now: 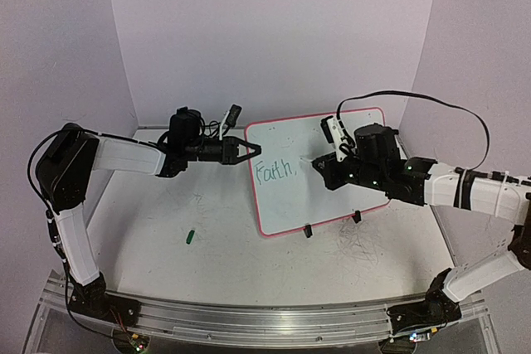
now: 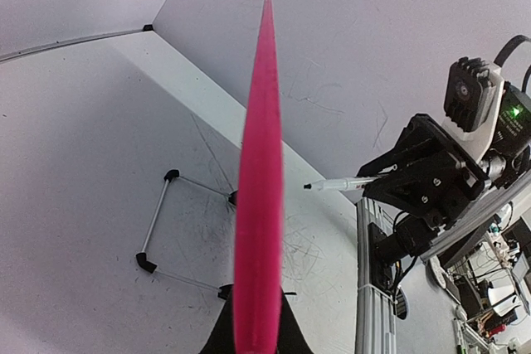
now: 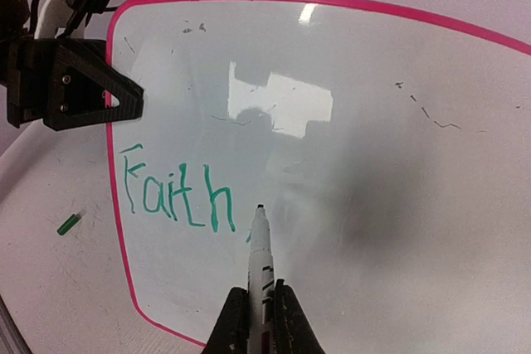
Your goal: Write a sentence on the whiteboard
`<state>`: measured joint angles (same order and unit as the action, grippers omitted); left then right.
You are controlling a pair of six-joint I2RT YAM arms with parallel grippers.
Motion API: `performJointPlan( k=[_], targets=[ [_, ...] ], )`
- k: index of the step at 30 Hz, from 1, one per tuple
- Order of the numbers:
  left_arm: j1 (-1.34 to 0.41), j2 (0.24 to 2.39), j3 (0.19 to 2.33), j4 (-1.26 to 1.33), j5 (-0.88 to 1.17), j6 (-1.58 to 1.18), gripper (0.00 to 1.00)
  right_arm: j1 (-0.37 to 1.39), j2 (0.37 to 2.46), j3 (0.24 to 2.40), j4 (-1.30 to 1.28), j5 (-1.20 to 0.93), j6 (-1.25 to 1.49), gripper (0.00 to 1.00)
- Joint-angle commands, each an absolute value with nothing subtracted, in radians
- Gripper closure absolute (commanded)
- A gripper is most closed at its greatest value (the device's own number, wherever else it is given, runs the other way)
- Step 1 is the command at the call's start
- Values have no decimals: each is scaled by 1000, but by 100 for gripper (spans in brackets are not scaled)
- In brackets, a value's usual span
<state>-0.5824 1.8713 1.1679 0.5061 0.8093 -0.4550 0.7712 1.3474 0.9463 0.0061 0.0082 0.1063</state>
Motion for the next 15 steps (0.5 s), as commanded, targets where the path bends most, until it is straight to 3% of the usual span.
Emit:
performJointPlan(
  k=[1, 15],
  targets=[
    [-569, 1881, 1198, 423, 759, -443, 100, 804, 1370, 974, 19, -16, 74, 100],
    [-580, 1860, 1186, 419, 721, -460, 100, 841, 1377, 986, 12, 96, 74, 100]
  ],
)
